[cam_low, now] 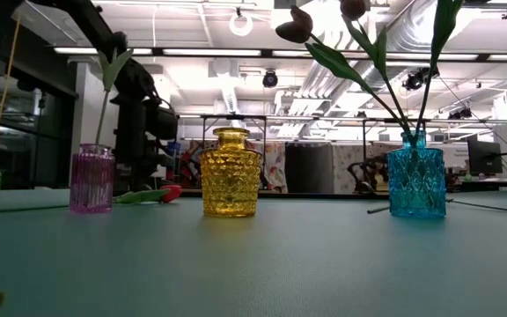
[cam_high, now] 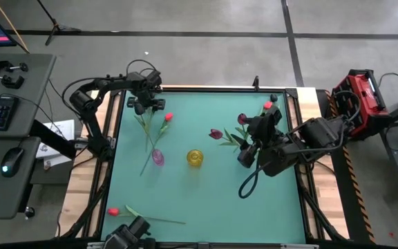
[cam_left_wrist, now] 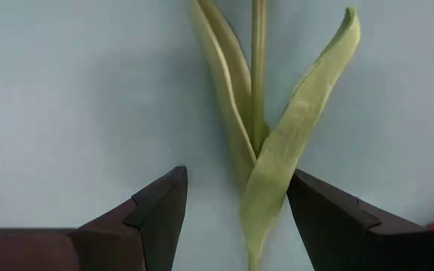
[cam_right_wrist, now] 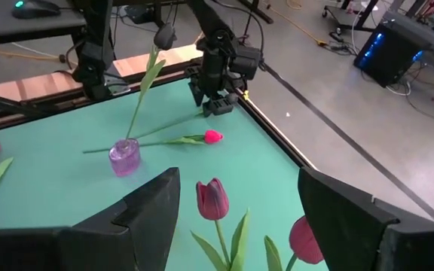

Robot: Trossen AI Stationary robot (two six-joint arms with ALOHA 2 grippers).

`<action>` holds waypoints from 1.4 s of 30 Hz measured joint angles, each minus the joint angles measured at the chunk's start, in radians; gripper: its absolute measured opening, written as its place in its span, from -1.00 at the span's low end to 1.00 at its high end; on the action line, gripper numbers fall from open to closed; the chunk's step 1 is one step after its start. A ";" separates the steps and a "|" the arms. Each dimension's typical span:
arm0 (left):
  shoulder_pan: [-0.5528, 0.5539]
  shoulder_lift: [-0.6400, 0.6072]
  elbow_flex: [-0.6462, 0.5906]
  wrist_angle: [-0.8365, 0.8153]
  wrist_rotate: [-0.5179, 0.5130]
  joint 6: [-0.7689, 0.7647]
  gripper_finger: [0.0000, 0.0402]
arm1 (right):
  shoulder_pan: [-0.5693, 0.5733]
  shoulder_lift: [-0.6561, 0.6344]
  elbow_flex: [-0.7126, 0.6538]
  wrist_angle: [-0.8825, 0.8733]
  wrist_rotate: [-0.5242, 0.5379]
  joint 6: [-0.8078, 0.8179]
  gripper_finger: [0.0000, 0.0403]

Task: Sort flowers into vase by color
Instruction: Put the left black flower into the purple vase

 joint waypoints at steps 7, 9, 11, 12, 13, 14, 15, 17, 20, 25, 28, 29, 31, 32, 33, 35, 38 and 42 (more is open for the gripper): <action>-0.003 -0.024 0.007 0.045 -0.058 -0.016 0.10 | 0.000 -0.002 0.000 0.000 0.000 -0.008 0.29; -0.001 -0.035 0.007 0.126 -0.103 -0.027 0.10 | 0.000 -0.002 0.000 0.000 0.000 -0.008 0.29; 0.002 -0.044 0.011 0.167 -0.114 -0.043 0.10 | 0.000 -0.002 0.000 0.000 0.000 -0.008 0.29; 0.002 -0.045 0.011 0.173 -0.111 -0.051 0.10 | 0.000 -0.002 0.000 0.000 0.000 -0.008 0.29; 0.002 -0.042 0.009 0.174 -0.102 -0.059 0.10 | 0.000 -0.002 0.000 0.000 0.000 -0.008 0.29; 0.000 -0.037 0.009 0.176 -0.099 -0.065 0.10 | 0.000 -0.002 0.000 0.000 0.000 -0.007 0.29; -0.001 -0.035 0.009 0.177 -0.100 -0.067 0.10 | 0.000 -0.002 0.000 0.000 0.000 -0.007 0.29; -0.002 -0.034 0.009 0.174 -0.100 -0.065 0.08 | 0.000 -0.002 0.000 0.000 0.000 -0.006 0.29; 0.000 -0.034 0.004 0.158 -0.102 -0.039 0.00 | 0.000 -0.002 0.000 0.000 0.000 -0.006 0.29; 0.000 -0.035 -0.009 0.131 -0.102 -0.020 -0.27 | 0.000 -0.002 0.000 0.000 0.000 -0.006 0.29; 0.000 -0.038 -0.010 0.123 -0.090 0.008 -0.58 | 0.000 -0.002 0.000 0.000 0.000 -0.007 0.29; 0.000 -0.042 -0.011 0.124 -0.084 0.021 -0.71 | 0.000 -0.002 0.000 0.000 0.000 -0.007 0.29; 0.000 -0.062 -0.015 0.128 -0.078 0.047 -0.92 | 0.000 -0.002 0.000 0.000 0.000 -0.007 0.29; 0.000 -0.079 -0.015 0.146 -0.079 0.054 -0.94 | 0.000 -0.002 0.000 0.000 0.000 -0.007 0.29; 0.000 -0.104 -0.014 0.168 -0.080 0.058 -0.94 | 0.000 -0.002 0.000 0.000 0.000 -0.007 0.29; 0.000 -0.159 -0.013 0.206 -0.097 0.077 -0.94 | 0.000 -0.002 0.000 0.000 0.003 -0.012 0.29; 0.000 -0.268 -0.013 0.280 -0.135 0.124 -0.98 | 0.000 -0.002 0.000 0.000 0.028 -0.020 0.29; 0.000 -0.442 -0.012 0.384 -0.159 0.171 -0.99 | 0.000 -0.002 0.000 0.000 0.065 -0.042 0.29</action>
